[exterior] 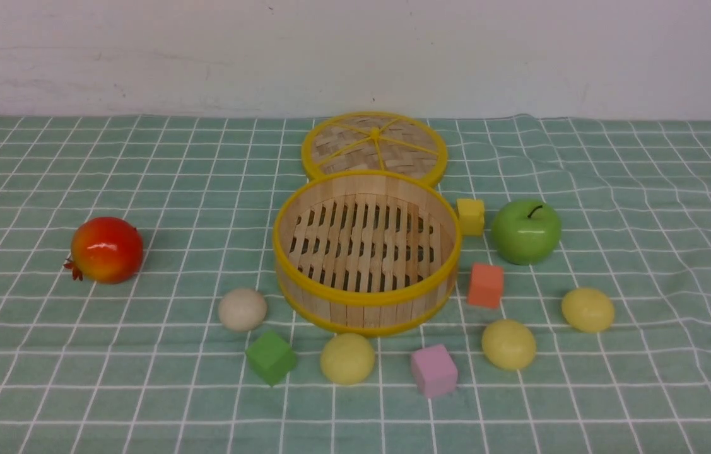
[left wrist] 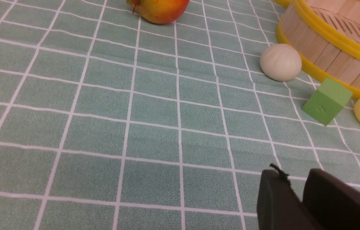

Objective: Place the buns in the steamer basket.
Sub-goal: Use the left arm to grab a steamed stuffed bun, then use the left arm to put the steamed stuffed bun into the steamer

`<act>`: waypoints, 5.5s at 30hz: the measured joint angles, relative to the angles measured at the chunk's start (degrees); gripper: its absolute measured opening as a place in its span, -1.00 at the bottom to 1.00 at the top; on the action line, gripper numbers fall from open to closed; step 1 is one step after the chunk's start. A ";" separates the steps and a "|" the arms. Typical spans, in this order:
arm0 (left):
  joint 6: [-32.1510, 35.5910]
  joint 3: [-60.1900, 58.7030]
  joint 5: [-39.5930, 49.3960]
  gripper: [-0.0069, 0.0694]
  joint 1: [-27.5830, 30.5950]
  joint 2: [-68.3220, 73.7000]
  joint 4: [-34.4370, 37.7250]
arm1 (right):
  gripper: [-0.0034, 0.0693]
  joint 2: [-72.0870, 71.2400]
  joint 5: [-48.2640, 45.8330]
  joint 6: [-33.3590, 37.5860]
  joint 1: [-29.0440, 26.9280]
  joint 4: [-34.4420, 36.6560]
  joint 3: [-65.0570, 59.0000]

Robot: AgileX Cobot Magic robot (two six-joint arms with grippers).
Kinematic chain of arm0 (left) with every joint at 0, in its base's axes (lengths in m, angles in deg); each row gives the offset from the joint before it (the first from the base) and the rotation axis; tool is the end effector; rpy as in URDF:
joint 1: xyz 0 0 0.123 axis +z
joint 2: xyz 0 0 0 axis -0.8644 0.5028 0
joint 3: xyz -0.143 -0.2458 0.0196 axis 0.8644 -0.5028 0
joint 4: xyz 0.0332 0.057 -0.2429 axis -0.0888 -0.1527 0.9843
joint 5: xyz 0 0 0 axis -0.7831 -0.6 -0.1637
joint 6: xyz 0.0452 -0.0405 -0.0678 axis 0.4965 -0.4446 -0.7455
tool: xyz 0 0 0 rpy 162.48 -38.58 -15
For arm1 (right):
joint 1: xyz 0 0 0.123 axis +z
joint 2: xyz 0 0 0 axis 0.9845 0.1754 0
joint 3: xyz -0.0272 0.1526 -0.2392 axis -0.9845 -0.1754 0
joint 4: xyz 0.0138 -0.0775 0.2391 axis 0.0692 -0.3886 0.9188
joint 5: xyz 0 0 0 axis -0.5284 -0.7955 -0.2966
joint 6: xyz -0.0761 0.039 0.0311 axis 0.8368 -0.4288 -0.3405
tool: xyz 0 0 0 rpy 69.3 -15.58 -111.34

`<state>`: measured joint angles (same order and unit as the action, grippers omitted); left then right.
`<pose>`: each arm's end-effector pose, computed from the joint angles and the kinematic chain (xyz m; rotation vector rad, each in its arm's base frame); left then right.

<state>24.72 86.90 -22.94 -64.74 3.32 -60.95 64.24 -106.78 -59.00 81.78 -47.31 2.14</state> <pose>0.0519 -0.0086 0.1694 -0.1630 1.8874 -0.3005 0.0522 0.0026 0.1740 0.0494 1.8712 0.0949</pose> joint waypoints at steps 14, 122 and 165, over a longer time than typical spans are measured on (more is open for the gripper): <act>-14.58 0.00 -19.79 -0.44 0.00 0.00 29.76 | -0.25 0.00 0.00 0.00 0.00 0.00 0.00; 12.49 85.25 24.13 -0.32 -13.54 110.44 -7.50 | -0.25 0.00 0.00 0.00 0.00 0.00 0.00; 18.50 107.25 25.39 -0.84 -20.01 119.93 -2.30 | -0.25 0.00 0.00 0.00 0.00 0.00 0.00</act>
<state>43.23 194.15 2.45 -84.75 123.25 -63.25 64.24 -106.78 -59.00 81.78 -47.31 2.14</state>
